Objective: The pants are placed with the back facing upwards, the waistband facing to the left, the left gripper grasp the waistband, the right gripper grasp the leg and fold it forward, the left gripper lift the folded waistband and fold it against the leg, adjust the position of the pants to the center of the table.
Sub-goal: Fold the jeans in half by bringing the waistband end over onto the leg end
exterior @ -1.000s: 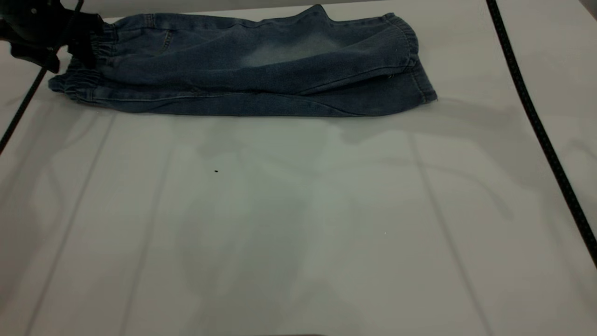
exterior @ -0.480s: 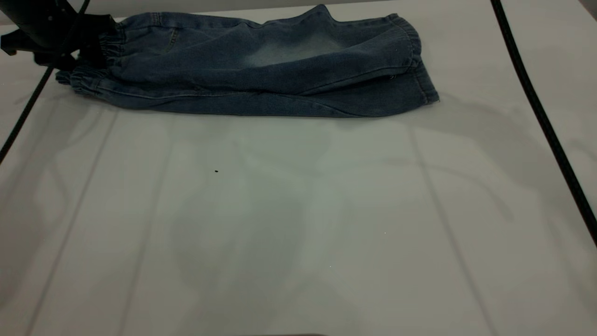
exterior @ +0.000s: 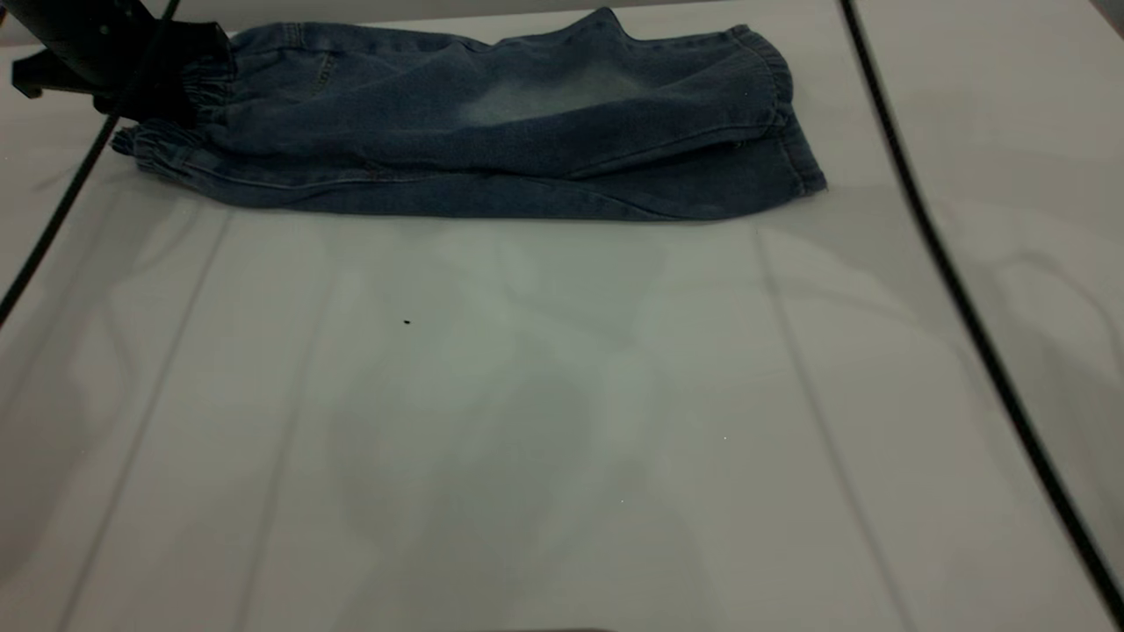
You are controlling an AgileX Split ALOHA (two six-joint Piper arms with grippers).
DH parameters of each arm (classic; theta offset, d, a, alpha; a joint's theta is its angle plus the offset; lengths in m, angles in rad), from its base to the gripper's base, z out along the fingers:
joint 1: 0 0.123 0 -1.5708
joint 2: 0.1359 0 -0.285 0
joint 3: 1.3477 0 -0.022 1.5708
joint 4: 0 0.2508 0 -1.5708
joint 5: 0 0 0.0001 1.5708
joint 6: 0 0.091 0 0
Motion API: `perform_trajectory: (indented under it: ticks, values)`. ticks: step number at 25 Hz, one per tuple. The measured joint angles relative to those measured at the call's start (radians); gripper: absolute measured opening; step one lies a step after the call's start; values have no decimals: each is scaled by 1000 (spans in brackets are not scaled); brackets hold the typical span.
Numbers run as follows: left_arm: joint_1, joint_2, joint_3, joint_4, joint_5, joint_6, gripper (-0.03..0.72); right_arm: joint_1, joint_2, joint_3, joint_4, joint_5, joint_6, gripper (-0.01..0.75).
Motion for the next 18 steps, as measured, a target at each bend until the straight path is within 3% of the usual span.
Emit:
perform_trajectory:
  ticks: [12,18]
  values:
    - [0,-173,17,5,170,158,66,4,198,-30,6,-44,-14,422]
    - [-2,-256,18,5,195,174,65,14,212,-39,-36,0,87,421]
